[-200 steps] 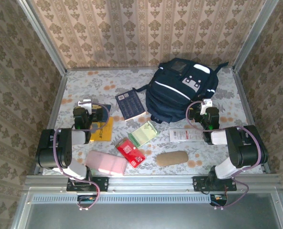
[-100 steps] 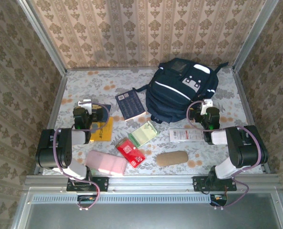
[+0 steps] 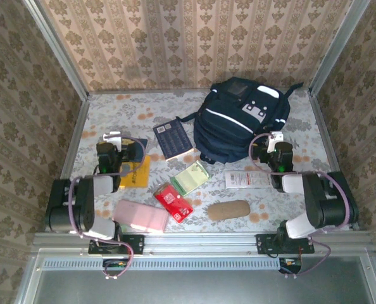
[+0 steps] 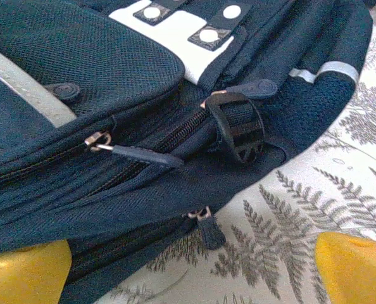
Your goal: Pack books, pencil case, and school supplies into a backpack
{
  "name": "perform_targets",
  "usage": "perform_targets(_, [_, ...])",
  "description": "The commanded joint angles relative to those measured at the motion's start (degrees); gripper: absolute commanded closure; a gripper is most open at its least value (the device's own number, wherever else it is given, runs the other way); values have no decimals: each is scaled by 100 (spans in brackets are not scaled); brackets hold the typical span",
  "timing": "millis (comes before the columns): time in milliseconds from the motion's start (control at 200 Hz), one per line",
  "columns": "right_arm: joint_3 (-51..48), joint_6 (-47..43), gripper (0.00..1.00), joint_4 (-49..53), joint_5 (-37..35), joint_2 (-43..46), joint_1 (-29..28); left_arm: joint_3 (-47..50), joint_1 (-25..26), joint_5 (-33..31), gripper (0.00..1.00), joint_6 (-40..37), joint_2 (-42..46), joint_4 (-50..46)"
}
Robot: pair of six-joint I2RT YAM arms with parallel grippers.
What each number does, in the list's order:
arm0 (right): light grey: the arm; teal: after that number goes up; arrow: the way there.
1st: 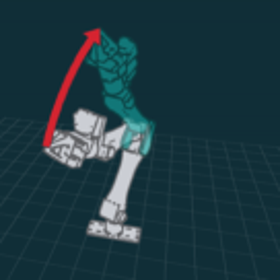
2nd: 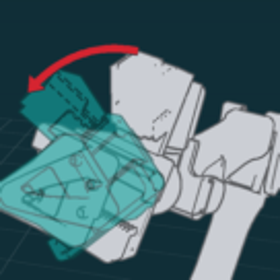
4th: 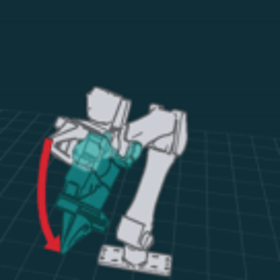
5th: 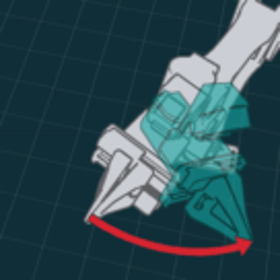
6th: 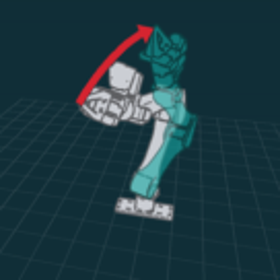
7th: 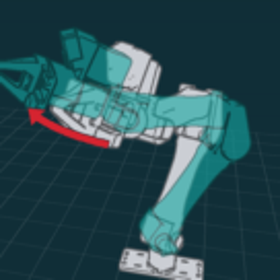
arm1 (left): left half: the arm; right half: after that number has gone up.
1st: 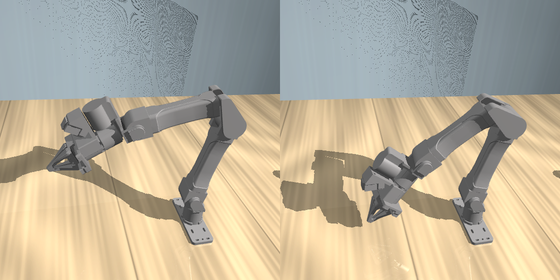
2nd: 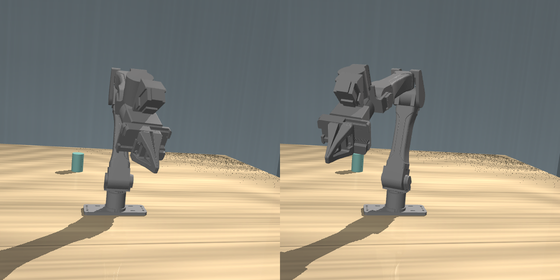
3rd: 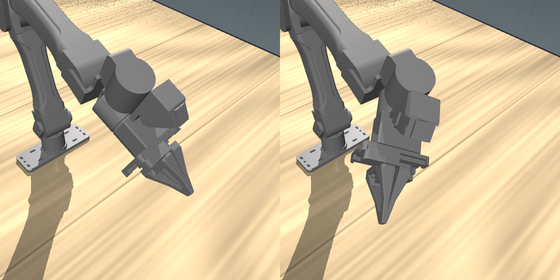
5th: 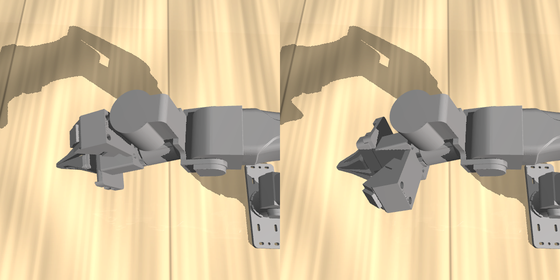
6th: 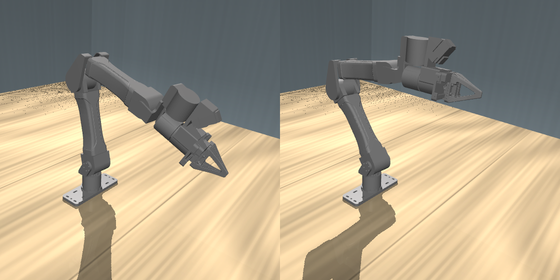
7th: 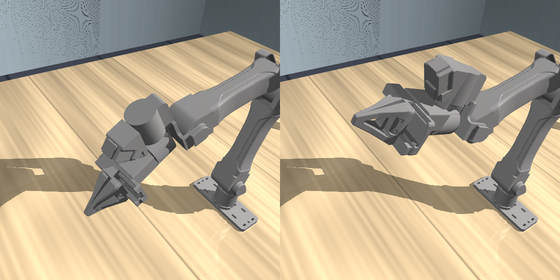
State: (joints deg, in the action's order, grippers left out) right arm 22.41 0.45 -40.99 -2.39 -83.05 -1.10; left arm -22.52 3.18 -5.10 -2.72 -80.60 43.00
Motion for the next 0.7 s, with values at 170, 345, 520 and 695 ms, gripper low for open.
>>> perform_targets(170, [818, 556, 0, 1253, -888, 2540, -1100, -580, 854, -1058, 0, 583, 2406, -1495])
perform_targets(345, [1964, -35, 0, 3036, -796, 3015, -2375, -2458, 1857, -122, 0, 747, 2830, -4698])
perform_targets(520, [3432, 299, 0, 4895, -1575, 2838, -3220, -3449, 3445, -1180, 0, 657, 3057, -6160])
perform_targets(695, [4427, 945, 0, 6490, 446, 2709, -2736, -3880, 3092, -1165, 0, 2147, 3203, -7526])
